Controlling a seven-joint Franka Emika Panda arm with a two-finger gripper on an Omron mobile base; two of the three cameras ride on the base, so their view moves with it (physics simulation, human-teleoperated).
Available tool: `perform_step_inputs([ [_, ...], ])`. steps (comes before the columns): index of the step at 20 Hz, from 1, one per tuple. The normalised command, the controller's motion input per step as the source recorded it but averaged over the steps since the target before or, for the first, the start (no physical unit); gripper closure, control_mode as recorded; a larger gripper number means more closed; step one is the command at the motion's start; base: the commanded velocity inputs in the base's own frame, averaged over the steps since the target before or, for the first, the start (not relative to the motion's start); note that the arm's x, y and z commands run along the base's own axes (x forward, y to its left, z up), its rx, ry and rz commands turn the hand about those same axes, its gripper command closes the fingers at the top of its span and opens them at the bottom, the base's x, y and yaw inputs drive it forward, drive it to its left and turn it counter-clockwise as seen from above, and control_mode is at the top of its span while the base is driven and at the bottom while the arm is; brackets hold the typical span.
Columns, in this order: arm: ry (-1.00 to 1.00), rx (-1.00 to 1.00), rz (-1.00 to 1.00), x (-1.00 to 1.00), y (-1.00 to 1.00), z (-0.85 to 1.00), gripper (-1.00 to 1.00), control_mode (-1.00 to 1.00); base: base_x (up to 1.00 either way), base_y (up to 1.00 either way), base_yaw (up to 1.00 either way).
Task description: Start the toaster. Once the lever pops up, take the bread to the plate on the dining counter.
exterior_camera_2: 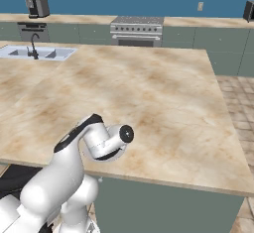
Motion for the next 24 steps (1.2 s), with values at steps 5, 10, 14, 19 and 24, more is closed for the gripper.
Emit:
perform_step_inputs([
  [5,0.0,0.0,0.0,0.0,0.0,-0.17,1.0,-1.0,0.0,0.0,0.0],
  [10,-0.06,0.0,0.0,0.01,0.0,-0.11,1.0,-1.0,0.0,0.0,0.0],
  [14,-0.07,0.0,0.0,0.05,0.01,-0.16,1.0,-1.0,0.0,0.0,0.0],
  [19,-0.02,0.0,0.0,0.01,0.04,-0.18,1.0,-1.0,0.0,0.0,0.0],
  [24,-0.01,0.0,0.0,0.0,0.07,-0.17,1.0,-1.0,0.0,0.0,0.0],
])
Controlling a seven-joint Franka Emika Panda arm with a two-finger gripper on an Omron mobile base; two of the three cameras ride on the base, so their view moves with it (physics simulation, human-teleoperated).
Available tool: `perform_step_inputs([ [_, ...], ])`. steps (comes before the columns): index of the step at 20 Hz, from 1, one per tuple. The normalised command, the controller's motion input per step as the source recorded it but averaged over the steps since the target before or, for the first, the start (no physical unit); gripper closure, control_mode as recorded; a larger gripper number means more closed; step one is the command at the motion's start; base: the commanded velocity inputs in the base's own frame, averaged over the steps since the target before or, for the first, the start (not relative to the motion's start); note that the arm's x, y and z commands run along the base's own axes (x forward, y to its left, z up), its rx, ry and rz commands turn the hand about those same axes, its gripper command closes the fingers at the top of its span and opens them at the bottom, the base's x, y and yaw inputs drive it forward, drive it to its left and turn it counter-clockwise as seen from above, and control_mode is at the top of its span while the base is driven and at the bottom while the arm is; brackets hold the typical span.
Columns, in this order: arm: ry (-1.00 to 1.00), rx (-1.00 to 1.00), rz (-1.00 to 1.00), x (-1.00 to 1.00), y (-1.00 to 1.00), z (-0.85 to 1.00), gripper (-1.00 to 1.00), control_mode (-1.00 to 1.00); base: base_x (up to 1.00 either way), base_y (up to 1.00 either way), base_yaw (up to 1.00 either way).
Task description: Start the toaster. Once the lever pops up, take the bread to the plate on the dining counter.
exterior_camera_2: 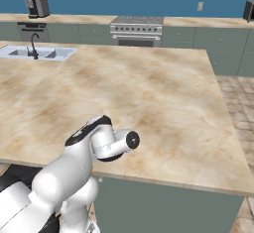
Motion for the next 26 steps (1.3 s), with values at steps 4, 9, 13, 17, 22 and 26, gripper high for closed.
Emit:
perform_step_inputs([
  [4,0.0,0.0,0.0,0.0,0.03,-0.12,1.0,-1.0,0.0,0.0,0.0],
  [9,0.0,0.0,0.0,0.0,0.02,-0.15,1.0,-1.0,0.0,0.0,0.0],
  [13,0.0,0.0,0.0,-0.01,0.04,-0.06,1.0,-1.0,0.0,0.0,0.0],
  [17,0.0,0.0,0.0,-0.08,0.07,-0.01,1.0,-1.0,0.0,0.0,0.0],
  [22,0.0,0.0,0.0,-0.15,0.08,-0.01,1.0,-1.0,0.0,0.0,0.0],
  [26,0.0,0.0,0.0,-0.11,0.05,0.0,1.0,-1.0,0.0,0.0,0.0],
])
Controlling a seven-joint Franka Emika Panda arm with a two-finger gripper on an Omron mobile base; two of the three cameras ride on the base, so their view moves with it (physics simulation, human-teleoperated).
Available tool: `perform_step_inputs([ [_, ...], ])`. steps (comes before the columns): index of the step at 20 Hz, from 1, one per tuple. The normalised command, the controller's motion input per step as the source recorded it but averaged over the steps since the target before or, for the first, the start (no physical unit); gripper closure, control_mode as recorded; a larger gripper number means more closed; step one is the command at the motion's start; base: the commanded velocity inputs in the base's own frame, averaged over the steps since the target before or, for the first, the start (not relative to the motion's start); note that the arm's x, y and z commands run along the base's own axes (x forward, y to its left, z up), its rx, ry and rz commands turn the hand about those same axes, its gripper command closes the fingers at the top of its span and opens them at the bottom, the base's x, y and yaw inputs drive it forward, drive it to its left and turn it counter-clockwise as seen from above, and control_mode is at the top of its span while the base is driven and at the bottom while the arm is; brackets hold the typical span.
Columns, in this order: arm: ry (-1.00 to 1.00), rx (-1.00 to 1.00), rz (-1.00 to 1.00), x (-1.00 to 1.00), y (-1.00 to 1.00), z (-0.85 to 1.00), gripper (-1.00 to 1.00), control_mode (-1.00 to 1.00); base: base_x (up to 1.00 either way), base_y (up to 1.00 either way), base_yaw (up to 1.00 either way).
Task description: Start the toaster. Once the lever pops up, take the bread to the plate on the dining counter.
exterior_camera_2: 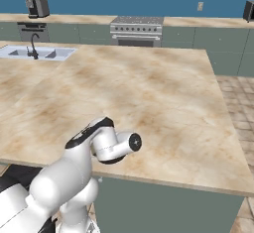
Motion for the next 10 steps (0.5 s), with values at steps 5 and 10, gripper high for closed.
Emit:
perform_step_inputs([
  [5,0.0,0.0,0.0,0.02,0.01,0.0,1.0,-1.0,0.0,0.0,0.0],
  [10,0.0,0.0,0.0,0.12,0.17,0.0,1.0,-1.0,0.0,0.0,0.0],
])
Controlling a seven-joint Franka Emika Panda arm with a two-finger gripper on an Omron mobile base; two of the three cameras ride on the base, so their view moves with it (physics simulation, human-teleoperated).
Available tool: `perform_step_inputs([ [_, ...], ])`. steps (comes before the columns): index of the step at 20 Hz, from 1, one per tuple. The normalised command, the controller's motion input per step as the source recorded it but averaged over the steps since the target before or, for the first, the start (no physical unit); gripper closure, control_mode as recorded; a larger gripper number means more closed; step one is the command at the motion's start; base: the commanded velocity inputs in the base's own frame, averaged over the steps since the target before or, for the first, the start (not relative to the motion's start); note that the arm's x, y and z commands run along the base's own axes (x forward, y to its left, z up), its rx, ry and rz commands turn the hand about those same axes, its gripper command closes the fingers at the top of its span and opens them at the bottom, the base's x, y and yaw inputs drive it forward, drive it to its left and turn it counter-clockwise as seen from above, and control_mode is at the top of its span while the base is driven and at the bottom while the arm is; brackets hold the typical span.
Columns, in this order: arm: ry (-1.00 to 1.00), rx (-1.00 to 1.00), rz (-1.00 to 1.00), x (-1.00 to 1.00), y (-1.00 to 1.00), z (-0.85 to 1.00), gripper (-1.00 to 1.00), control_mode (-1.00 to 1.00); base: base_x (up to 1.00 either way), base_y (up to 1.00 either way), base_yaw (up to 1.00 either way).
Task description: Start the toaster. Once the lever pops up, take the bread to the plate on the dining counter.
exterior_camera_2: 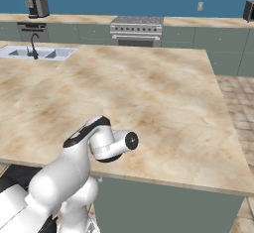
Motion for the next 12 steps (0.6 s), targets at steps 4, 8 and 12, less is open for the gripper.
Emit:
perform_step_inputs([
  [4,0.0,0.0,0.0,0.22,0.13,0.0,1.0,-1.0,0.0,0.0,0.0],
  [8,0.0,0.0,0.0,0.18,0.01,-0.01,1.0,-1.0,0.0,0.0,0.0],
  [12,0.0,0.0,0.0,0.01,0.0,0.0,1.0,-1.0,0.0,0.0,0.0],
])
